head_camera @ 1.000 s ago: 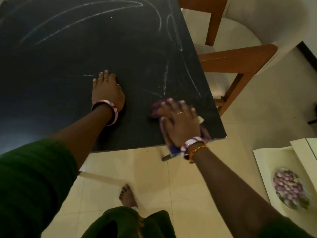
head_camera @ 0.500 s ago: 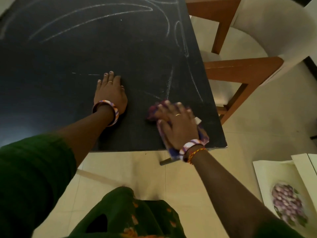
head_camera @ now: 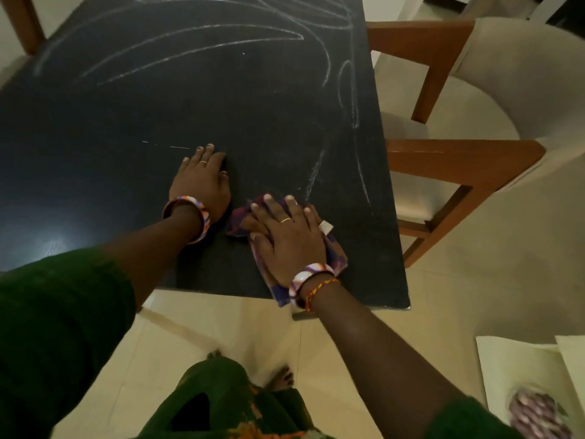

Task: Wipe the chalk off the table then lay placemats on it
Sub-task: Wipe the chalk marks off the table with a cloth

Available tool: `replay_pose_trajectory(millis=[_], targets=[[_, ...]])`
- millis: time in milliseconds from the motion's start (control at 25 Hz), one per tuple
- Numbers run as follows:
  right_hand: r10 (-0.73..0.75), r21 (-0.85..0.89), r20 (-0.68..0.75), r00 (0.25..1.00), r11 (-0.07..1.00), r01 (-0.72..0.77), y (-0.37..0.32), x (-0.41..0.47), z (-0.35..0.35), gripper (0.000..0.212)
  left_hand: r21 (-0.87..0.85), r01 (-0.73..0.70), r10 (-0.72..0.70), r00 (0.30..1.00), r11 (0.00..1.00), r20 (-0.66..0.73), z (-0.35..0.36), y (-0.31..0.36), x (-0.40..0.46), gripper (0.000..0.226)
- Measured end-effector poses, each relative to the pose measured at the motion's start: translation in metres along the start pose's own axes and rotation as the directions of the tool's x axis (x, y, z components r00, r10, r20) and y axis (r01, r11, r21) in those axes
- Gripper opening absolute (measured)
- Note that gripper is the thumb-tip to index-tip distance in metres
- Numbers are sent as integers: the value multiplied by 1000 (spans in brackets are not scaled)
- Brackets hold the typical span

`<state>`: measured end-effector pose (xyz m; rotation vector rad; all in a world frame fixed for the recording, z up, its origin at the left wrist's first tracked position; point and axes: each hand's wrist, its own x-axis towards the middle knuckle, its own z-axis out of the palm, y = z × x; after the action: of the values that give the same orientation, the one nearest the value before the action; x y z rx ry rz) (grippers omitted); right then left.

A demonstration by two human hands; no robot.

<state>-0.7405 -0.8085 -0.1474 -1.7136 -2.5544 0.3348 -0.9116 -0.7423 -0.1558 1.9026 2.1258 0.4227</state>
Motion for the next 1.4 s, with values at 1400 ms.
replay_pose_trajectory(millis=[1400], targets=[[403, 25, -115, 908, 915, -403, 127, 16, -25, 50, 24, 69, -69, 997, 997, -27, -2, 12, -6, 44]])
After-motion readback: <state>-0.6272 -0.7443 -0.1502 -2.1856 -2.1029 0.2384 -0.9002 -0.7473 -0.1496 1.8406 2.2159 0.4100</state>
